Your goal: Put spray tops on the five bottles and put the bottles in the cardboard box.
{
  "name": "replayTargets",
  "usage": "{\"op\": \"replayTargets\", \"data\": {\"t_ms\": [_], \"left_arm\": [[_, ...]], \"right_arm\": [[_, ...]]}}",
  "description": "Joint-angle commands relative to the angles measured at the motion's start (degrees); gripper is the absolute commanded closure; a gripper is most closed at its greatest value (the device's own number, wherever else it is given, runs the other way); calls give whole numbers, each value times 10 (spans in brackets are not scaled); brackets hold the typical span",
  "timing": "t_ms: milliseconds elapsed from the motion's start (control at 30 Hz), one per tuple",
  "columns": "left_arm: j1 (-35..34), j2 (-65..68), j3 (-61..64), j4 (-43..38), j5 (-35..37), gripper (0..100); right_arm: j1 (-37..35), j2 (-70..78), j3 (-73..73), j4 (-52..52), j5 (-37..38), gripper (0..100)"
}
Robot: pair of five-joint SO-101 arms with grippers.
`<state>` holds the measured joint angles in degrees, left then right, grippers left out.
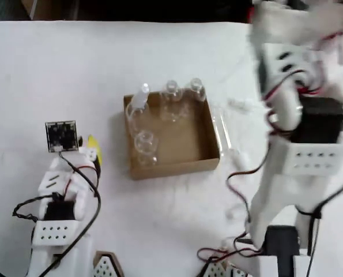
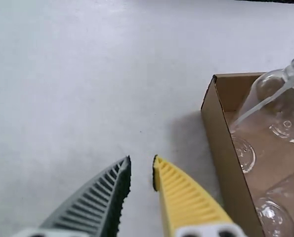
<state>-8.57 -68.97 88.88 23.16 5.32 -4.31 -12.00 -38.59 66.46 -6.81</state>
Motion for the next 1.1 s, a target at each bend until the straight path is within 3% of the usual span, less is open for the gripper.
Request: {"op": "replayTargets", "data": {"t_ms": [0,100,233,367,567,800,900,1067], "left_arm": [[5,-11,-24,0,-5,926],[5,-11,-25,-1,-6,927],[5,-11,-29,-1,-6,928],[5,-11,-29,0,-6,928],[5,-11,-29,0,-14,928],[5,-11,-29,0,-46,928],[5,-11,-28,0,-46,928],[5,-11,-27,0,-46,928]], "right_arm": [[-137,12,-18,-47,178,981],[-186,44,-18,-67,242,981],[-211,96,-18,-76,262,981],[-209,140,-18,-100,253,981],[-208,173,-16,-113,178,981],[-228,55,134,-119,174,981],[-230,-58,294,-211,177,982],[-225,-173,535,-500,193,984]]}}
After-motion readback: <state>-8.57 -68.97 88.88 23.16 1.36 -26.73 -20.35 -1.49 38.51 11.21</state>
